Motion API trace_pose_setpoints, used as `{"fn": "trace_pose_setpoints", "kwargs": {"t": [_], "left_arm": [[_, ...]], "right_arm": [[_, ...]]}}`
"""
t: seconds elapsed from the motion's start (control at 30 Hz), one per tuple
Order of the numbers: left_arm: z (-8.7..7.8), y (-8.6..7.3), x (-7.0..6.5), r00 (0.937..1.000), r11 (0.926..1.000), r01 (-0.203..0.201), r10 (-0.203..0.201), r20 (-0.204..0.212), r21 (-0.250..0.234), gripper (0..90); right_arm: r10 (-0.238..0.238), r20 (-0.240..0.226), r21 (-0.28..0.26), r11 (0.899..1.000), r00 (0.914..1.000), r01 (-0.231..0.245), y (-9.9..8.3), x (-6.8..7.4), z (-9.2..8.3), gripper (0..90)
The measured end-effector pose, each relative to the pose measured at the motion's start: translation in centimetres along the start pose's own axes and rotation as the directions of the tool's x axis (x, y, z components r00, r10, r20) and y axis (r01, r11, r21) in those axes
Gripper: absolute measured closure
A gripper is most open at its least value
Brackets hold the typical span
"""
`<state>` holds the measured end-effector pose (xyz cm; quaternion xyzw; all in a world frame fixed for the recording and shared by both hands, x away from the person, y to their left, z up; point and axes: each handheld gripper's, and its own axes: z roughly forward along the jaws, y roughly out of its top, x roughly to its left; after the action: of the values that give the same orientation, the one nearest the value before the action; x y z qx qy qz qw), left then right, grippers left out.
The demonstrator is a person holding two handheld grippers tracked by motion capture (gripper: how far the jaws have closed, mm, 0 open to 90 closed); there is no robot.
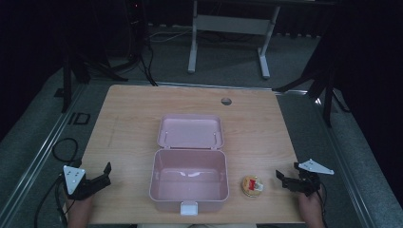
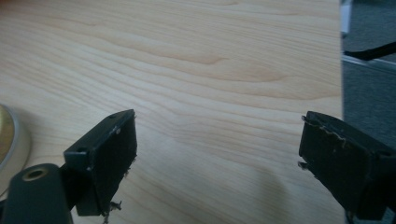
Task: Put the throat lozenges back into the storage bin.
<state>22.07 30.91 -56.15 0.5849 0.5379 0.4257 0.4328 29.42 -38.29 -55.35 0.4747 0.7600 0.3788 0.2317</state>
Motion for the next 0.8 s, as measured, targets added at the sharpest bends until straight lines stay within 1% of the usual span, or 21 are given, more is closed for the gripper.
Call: {"fn": "trace_pose_setpoints", "kwargs": {"t": [0.03,0.07,0.13,0.17,0.2,0.27,0.3,0.33,0.37,0.43,0.47,0.5,0.53,0.57,0.6,0.63,0.67,0.7,0.73,0.77,0.8], "left_arm": [[0.0,0.0,0.0,1.0,1.0,0.0,0.0,0.002,-0.001,0.2],[0.0,0.0,0.0,1.0,1.0,0.0,0.0,0.002,-0.001,0.2],[0.0,0.0,0.1,0.9999,1.0,0.006,-0.006,0.009,-0.002,0.2],[0.0,0.0,0.1,0.9999,1.0,0.006,-0.006,0.009,-0.002,0.2],[0.0,0.0,0.1,0.9999,1.0,0.006,-0.006,0.009,-0.002,0.2],[0.0,0.0,0.1,0.9998,1.0,0.009,-0.009,0.018,-0.003,0.2],[0.0,0.0,0.1,0.9998,0.9999,0.01,-0.01,0.019,-0.004,0.2],[0.0,0.0,0.1,0.9997,0.9999,0.012,-0.012,0.023,-0.005,0.2],[0.0,0.0,0.2,0.9996,0.9999,0.012,-0.012,0.027,-0.006,0.2],[0.0,0.0,0.2,0.9995,0.9999,0.013,-0.012,0.029,-0.007,0.2],[0.0,0.0,0.2,0.9995,0.9999,0.013,-0.012,0.029,-0.007,0.2],[0.0,0.0,0.2,0.9995,0.9999,0.013,-0.012,0.029,-0.007,0.2],[0.0,0.0,0.2,0.9994,0.9999,0.013,-0.013,0.033,-0.008,0.2],[0.0,0.0,0.2,0.9993,0.9999,0.012,-0.012,0.035,-0.007,0.2],[0.0,0.0,0.2,0.9993,0.9999,0.011,-0.011,0.037,-0.008,0.2],[0.0,0.0,0.2,0.9992,0.9999,0.011,-0.011,0.037,-0.008,0.2],[-0.1,0.0,0.2,0.9991,0.9999,0.011,-0.011,0.04,-0.007,0.2],[-0.1,0.0,0.2,0.9991,0.9999,0.012,-0.011,0.041,-0.007,0.2],[-0.1,0.0,0.2,0.9991,0.9999,0.011,-0.011,0.042,-0.008,0.2],[-0.1,0.0,0.2,0.999,0.9999,0.011,-0.011,0.044,-0.008,0.2],[-0.1,0.0,0.2,0.999,0.9999,0.011,-0.011,0.044,-0.008,0.2]], "right_arm": [[-0.009,-0.005,0.008,1.0,0.9999,0.009,0.0,0.0,0.1,12.6],[-0.019,-0.025,0.022,1.0,0.9995,0.019,0.1,0.1,0.1,13.0],[-0.052,-0.039,0.061,0.997,0.9979,0.055,0.2,0.1,0.3,13.0],[-0.052,-0.039,0.061,0.997,0.9979,0.055,0.2,0.1,0.3,13.0],[-0.058,-0.072,0.073,0.995,0.9957,0.063,0.2,0.1,0.3,13.0],[-0.093,-0.128,0.127,0.986,0.9874,0.109,0.3,0.1,0.1,12.5],[-0.107,-0.142,0.142,0.982,0.984,0.128,0.3,0.1,0.1,12.5],[-0.119,-0.166,0.173,0.974,0.9788,0.148,0.4,0.1,0.1,12.5],[-0.142,-0.171,0.197,0.965,0.975,0.175,0.5,0.2,0.0,12.5],[-0.162,-0.211,0.235,0.949,0.9639,0.211,0.8,0.1,-0.1,12.5],[-0.162,-0.211,0.235,0.949,0.9639,0.211,0.8,0.1,-0.1,12.5],[-0.172,-0.218,0.249,0.942,0.9608,0.225,0.9,0.1,-0.2,12.5],[-0.194,-0.251,0.282,0.923,0.9485,0.263,1.3,0.1,-0.3,12.5],[-0.208,-0.25,0.29,0.915,0.9454,0.279,1.4,0.1,-0.3,12.5],[-0.216,-0.263,0.308,0.905,0.9403,0.294,1.6,0.2,-0.4,12.5],[-0.231,-0.278,0.323,0.892,0.9324,0.317,1.7,0.2,-0.4,12.5],[-0.248,-0.284,0.336,0.879,0.9264,0.338,1.9,0.3,-0.4,12.5],[-0.257,-0.307,0.349,0.865,0.9162,0.36,2.1,0.4,-0.4,12.5],[-0.262,-0.323,0.362,0.854,0.9096,0.374,2.3,0.6,-0.3,12.6],[-0.276,-0.338,0.374,0.838,0.8995,0.398,2.5,0.7,-0.3,12.5],[-0.276,-0.338,0.374,0.838,0.8995,0.398,2.5,0.7,-0.3,12.5]]}}
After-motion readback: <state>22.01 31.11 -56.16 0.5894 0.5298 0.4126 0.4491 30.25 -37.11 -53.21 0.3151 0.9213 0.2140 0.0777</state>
